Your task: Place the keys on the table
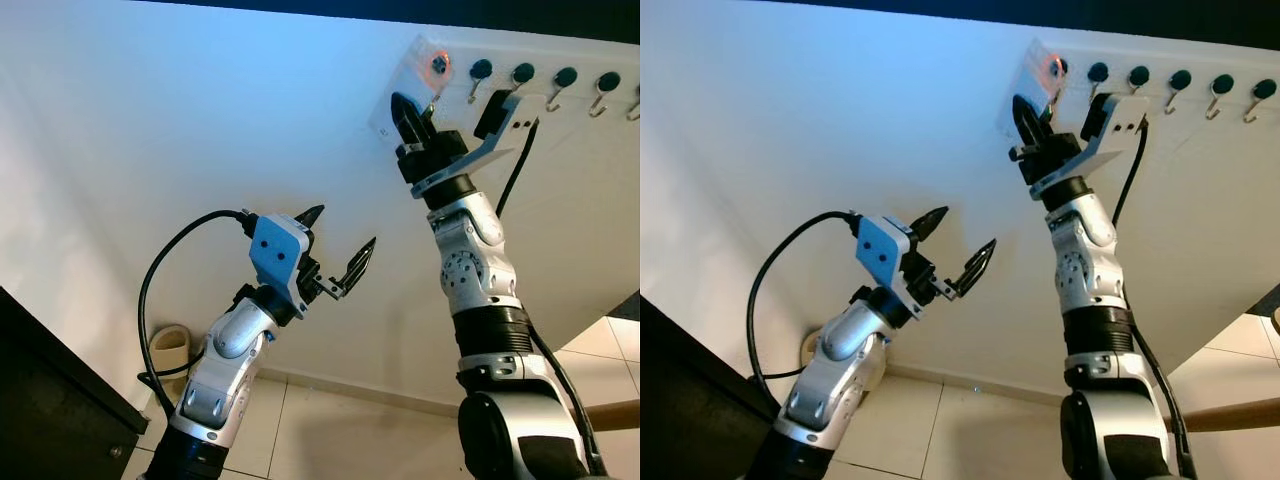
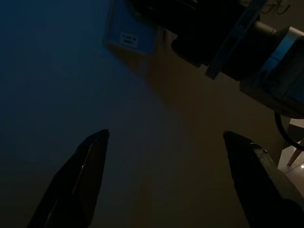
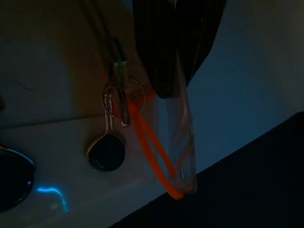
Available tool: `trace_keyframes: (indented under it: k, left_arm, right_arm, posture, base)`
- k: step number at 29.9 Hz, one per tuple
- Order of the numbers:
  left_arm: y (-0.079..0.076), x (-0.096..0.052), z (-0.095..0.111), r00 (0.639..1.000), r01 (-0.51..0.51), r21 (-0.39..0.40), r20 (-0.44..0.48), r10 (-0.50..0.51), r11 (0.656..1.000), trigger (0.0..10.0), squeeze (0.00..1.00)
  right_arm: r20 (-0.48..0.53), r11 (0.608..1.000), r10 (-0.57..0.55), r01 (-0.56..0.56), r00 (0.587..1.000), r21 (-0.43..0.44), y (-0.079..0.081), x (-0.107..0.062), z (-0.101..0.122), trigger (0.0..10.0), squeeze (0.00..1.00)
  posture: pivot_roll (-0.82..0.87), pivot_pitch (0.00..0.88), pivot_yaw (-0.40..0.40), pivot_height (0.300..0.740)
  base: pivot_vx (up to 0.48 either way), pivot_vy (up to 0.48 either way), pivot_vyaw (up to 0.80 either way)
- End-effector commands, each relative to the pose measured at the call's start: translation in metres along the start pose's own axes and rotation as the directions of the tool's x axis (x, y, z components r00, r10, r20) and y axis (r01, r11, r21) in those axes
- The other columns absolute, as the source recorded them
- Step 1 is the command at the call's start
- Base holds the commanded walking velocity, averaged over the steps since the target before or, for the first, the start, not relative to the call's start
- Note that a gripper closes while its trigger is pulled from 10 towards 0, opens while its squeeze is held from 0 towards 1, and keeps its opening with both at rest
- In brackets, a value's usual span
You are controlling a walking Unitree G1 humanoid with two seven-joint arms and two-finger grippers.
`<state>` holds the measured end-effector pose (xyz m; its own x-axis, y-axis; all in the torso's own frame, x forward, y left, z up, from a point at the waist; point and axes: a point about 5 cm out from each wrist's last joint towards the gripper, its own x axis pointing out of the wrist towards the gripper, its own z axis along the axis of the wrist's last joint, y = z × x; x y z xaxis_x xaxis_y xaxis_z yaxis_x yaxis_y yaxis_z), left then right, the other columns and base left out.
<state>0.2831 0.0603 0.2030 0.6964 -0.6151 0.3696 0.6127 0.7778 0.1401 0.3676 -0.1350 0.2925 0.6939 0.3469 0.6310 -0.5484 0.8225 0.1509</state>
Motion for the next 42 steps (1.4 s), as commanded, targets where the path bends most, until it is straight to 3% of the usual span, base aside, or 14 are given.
trace_keyframes:
  k: [1, 7, 8, 9, 10, 21, 25, 26, 28, 32, 33, 38, 42]
  left_arm:
    - [-0.003, -0.003, -0.005, 1.000, 0.003, -0.006, -0.021, -0.003, 1.000, 10.0, 0.00]
    - [-0.003, -0.002, -0.004, 1.000, 0.003, -0.007, -0.020, -0.003, 1.000, 10.0, 0.00]
    - [-0.003, -0.002, -0.004, 1.000, 0.003, -0.007, -0.020, -0.004, 1.000, 10.0, 0.00]
    - [-0.004, -0.002, -0.004, 1.000, 0.005, -0.007, -0.020, -0.005, 1.000, 10.0, 0.00]
    - [-0.004, -0.002, -0.004, 1.000, 0.005, -0.007, -0.019, -0.006, 1.000, 10.0, 0.00]
    - [-0.004, -0.002, -0.005, 1.000, 0.007, -0.007, -0.019, -0.007, 1.000, 10.0, 0.00]
    - [-0.005, -0.002, -0.005, 1.000, 0.013, -0.010, -0.022, -0.014, 1.000, 10.0, 0.00]
    - [-0.006, -0.002, -0.006, 1.000, 0.015, -0.011, -0.024, -0.016, 1.000, 10.0, 0.00]
    - [-0.006, -0.002, -0.006, 1.000, 0.015, -0.011, -0.024, -0.016, 1.000, 10.0, 0.00]
    - [-0.006, -0.002, -0.006, 1.000, 0.016, -0.010, -0.026, -0.016, 1.000, 10.0, 0.00]
    - [-0.006, -0.002, -0.006, 1.000, 0.017, -0.009, -0.027, -0.017, 1.000, 10.0, 0.00]
    - [-0.006, -0.002, -0.006, 1.000, 0.018, -0.008, -0.026, -0.018, 1.000, 10.0, 0.00]
    - [-0.005, -0.001, -0.004, 1.000, 0.019, -0.003, -0.018, -0.019, 1.000, 10.0, 0.00]
  right_arm:
    - [0.063, 1.000, 0.027, -0.028, 0.998, 0.009, 0.005, 0.007, 0.012, 0.9, 0.00]
    - [0.108, 0.999, 0.047, -0.048, 0.993, 0.009, 0.009, 0.010, 0.021, 0.9, 0.00]
    - [0.123, 0.999, 0.050, -0.051, 0.991, 0.008, 0.010, 0.011, 0.023, 1.3, 0.00]
    - [0.136, 0.999, 0.049, -0.050, 0.989, 0.002, 0.010, 0.012, 0.026, 6.4, 0.00]
    - [0.145, 0.999, 0.048, -0.048, 0.988, -0.003, 0.010, 0.014, 0.029, 10.0, 0.00]
    - [0.154, 0.998, 0.067, -0.066, 0.986, -0.013, 0.014, 0.023, 0.037, 10.0, 0.00]
    - [0.075, 0.999, 0.048, -0.047, 0.996, -0.011, 0.011, 0.027, 0.027, 10.0, 0.00]
    - [-0.001, 0.998, 0.064, -0.064, 0.998, 0.019, 0.012, 0.027, 0.017, 10.0, 0.00]
    - [-0.001, 0.998, 0.064, -0.064, 0.998, 0.019, 0.012, 0.027, 0.017, 10.0, 0.00]
    - [-0.144, 0.999, 0.048, -0.049, 0.988, 0.001, 0.011, 0.020, -0.003, 10.0, 0.00]
    - [-0.183, 0.998, 0.030, -0.038, 0.983, -0.040, 0.009, 0.017, -0.009, 10.0, 0.00]
    - [-0.241, 0.996, 0.008, -0.028, 0.970, -0.079, 0.005, 0.013, -0.015, 10.0, 0.00]
    - [-0.198, 0.996, 0.000, -0.018, 0.980, -0.086, 0.004, 0.010, -0.008, 10.0, 0.00]
  posture:
    - [0.04, 0.140, -0.012, 0.740]
    - [0.04, 0.141, -0.011, 0.740]
    - [0.04, 0.142, -0.010, 0.740]
    - [0.04, 0.141, -0.009, 0.740]
    - [0.04, 0.141, -0.009, 0.740]
    - [0.04, 0.139, -0.012, 0.740]
    - [0.04, 0.140, -0.013, 0.740]
    - [0.04, 0.139, -0.014, 0.740]
    - [0.04, 0.139, -0.014, 0.740]
    - [0.04, 0.140, -0.015, 0.740]
    - [0.04, 0.140, -0.014, 0.740]
    - [0.04, 0.139, -0.012, 0.740]
    - [0.04, 0.139, -0.015, 0.740]
  base:
    - [0.000, 0.000, 0.00]
    - [0.000, 0.000, 0.00]
    - [0.000, 0.000, 0.00]
    - [0.000, 0.000, 0.00]
    - [0.000, 0.000, 0.00]
    - [0.000, 0.000, 0.00]
    - [0.000, 0.000, 0.00]
    - [0.000, 0.000, 0.00]
    - [0.000, 0.000, 0.00]
    - [0.000, 0.000, 0.00]
    - [0.000, 0.000, 0.00]
    - [0.000, 0.000, 0.00]
    - [0.000, 0.000, 0.00]
